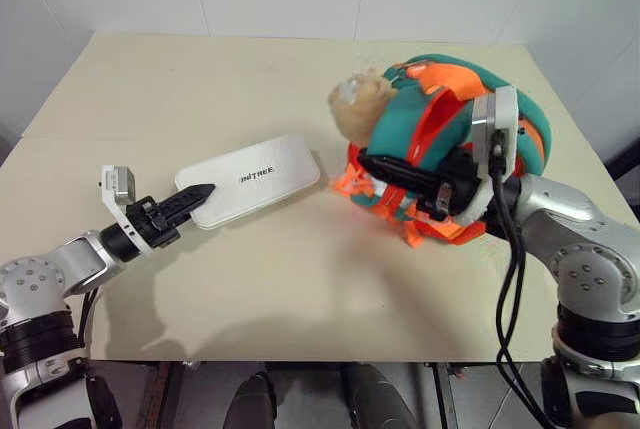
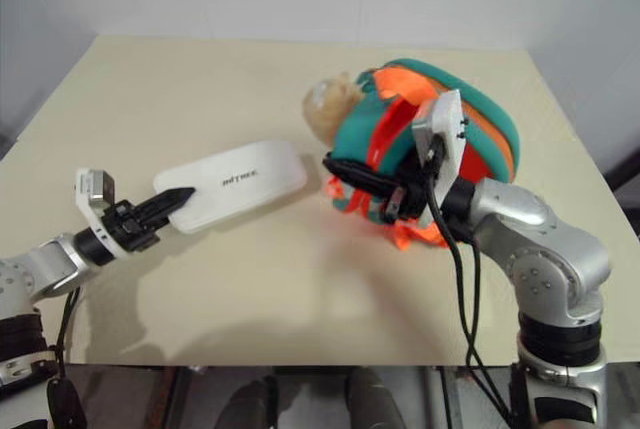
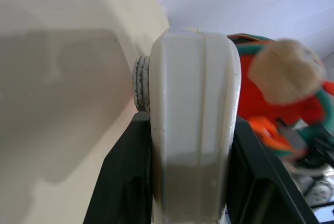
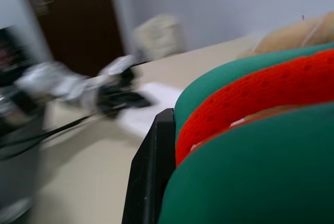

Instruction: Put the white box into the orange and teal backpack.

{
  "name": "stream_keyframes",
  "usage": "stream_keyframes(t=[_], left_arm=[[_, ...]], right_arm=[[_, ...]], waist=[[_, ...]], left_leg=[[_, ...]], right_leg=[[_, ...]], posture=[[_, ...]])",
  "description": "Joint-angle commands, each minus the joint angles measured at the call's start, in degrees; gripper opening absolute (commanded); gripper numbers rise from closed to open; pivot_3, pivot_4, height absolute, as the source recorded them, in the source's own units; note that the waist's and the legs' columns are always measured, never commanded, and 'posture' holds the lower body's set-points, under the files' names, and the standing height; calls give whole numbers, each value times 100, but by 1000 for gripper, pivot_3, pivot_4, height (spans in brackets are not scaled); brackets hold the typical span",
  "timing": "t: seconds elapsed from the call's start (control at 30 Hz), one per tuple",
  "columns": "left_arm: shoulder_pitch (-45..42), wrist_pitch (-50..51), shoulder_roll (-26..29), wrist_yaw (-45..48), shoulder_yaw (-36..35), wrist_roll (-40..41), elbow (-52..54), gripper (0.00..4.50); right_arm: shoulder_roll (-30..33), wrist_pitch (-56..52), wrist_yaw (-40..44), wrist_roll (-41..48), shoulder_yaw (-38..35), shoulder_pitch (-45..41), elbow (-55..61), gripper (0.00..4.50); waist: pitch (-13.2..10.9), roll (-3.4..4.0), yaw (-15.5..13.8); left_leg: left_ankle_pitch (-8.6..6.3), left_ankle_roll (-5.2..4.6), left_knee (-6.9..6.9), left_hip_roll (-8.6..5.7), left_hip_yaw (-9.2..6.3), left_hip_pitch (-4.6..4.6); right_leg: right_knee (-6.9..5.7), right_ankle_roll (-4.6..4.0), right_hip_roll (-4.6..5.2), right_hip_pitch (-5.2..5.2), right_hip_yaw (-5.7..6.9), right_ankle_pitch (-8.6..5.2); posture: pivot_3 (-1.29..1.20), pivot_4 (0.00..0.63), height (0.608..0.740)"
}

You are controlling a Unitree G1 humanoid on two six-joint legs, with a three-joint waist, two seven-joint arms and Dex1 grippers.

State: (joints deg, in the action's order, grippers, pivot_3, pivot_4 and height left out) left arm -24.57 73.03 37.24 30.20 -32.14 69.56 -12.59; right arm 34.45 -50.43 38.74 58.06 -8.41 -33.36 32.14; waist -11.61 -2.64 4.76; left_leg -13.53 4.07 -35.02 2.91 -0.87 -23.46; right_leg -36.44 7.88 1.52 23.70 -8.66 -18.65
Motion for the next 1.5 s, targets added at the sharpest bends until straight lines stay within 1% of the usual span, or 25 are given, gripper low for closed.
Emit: stream_keyframes(t=[0.03,0.2,0.4,0.43,0.47,0.5,0.57,0.63,0.7,0.8,0.87,0.93,1.03,1.17,1.33,1.5], left_arm=[[-142,-75,267,348,-21,-69,-76,1290],[-185,-40,702,721,10,-228,-197,1290],[-269,-95,1145,1198,27,-400,-222,1290],[-268,-114,1204,1293,51,-441,-204,1290],[-260,-155,1264,1409,87,-491,-157,1290],[-234,-209,1345,1574,113,-524,-61,1290],[-205,-276,1435,1788,145,-577,39,1290],[-51,-709,1464,2208,40,-680,329,1290],[69,-1414,1355,2672,-119,-831,564,1290],[268,-2142,1255,3000,-314,-1008,808,1290],[413,-2421,1237,3166,-434,-1019,954,1290],[530,-2479,1226,3309,-561,-873,1072,1290],[649,-2650,1353,3709,-570,-911,1133,1290],[531,-2780,1451,4069,-552,-866,1132,1290],[397,-2716,1599,4424,-419,-810,1218,1290],[378,-2622,1695,4658,-338,-742,1271,1290]], right_arm=[[381,-146,524,841,-97,-247,458,0],[955,-222,1143,1442,-90,-314,663,0],[1304,-132,1702,1708,-88,-269,752,0],[1347,-87,1830,1634,-68,-194,768,0],[1424,53,2084,1324,16,-31,785,0],[1546,384,2456,736,202,227,750,0],[1686,847,2914,14,432,539,682,0],[1653,1170,3129,-309,515,751,466,0],[1564,1341,3181,-482,557,797,272,0],[1502,1519,3245,-721,639,833,20,0],[1485,1592,3293,-859,695,884,-132,0],[1444,1643,3295,-948,732,945,-273,0],[1433,1819,3430,-1167,816,1054,-482,0],[1356,2032,3570,-1398,910,1123,-674,0],[1018,2112,3460,-1227,799,1096,-677,0],[846,2173,3403,-1128,676,1127,-605,0]], waist=[[0,0,-2],[0,-1,-6],[0,-1,-7],[0,-1,-7],[0,-1,-14],[0,-1,-21],[-1,-2,-35],[-1,-1,-31],[-1,-1,-14],[-1,-1,-11],[-1,-2,-15],[-1,-1,-22],[-1,-2,-34],[-1,-1,-34],[-1,-2,-7],[-1,-1,-5]], left_leg=[[0,0,0,0,0,-1],[-1,-1,-1,0,-3,-2],[-1,-2,-3,0,-3,-3],[-1,-2,-2,0,-3,-3],[-2,-3,-1,0,-3,-3],[-2,-3,0,0,-4,-4],[-3,-3,-1,0,-7,-7],[-4,-3,-4,-1,-6,-13],[-4,-3,-5,-1,-3,-13],[-3,-2,-5,3,-4,-8],[-3,-2,-4,3,-3,-6],[-3,-3,-4,2,-3,-7],[-4,-4,-8,2,-3,-8],[-4,-4,-12,2,-4,-5],[-4,-4,-13,2,-4,2],[-3,-4,-13,3,-5,4]], right_leg=[[1,0,0,0,1,0],[3,-2,0,0,4,-2],[5,-3,2,-1,6,-3],[5,-5,2,0,8,-4],[6,-6,2,-1,8,-4],[8,-7,2,0,11,-5],[18,-7,2,-2,18,-5],[21,-5,5,0,18,-4],[22,-5,6,-1,16,-4],[18,-5,5,-3,18,-4],[16,-7,5,-3,16,-4],[17,-7,6,-4,16,-4],[18,-6,6,-5,17,-4],[14,-6,4,-9,18,-4],[4,-5,2,-13,17,-4],[-4,-6,1,-12,17,-4]], posture=[[0,150,740],[0,150,740],[0,150,740],[0,150,740],[0,150,740],[0,150,740],[0,150,740],[0,150,740],[0,150,740],[0,150,740],[0,150,740],[0,150,740],[0,150,740],[0,150,740],[0,150,740],[0,150,740]])
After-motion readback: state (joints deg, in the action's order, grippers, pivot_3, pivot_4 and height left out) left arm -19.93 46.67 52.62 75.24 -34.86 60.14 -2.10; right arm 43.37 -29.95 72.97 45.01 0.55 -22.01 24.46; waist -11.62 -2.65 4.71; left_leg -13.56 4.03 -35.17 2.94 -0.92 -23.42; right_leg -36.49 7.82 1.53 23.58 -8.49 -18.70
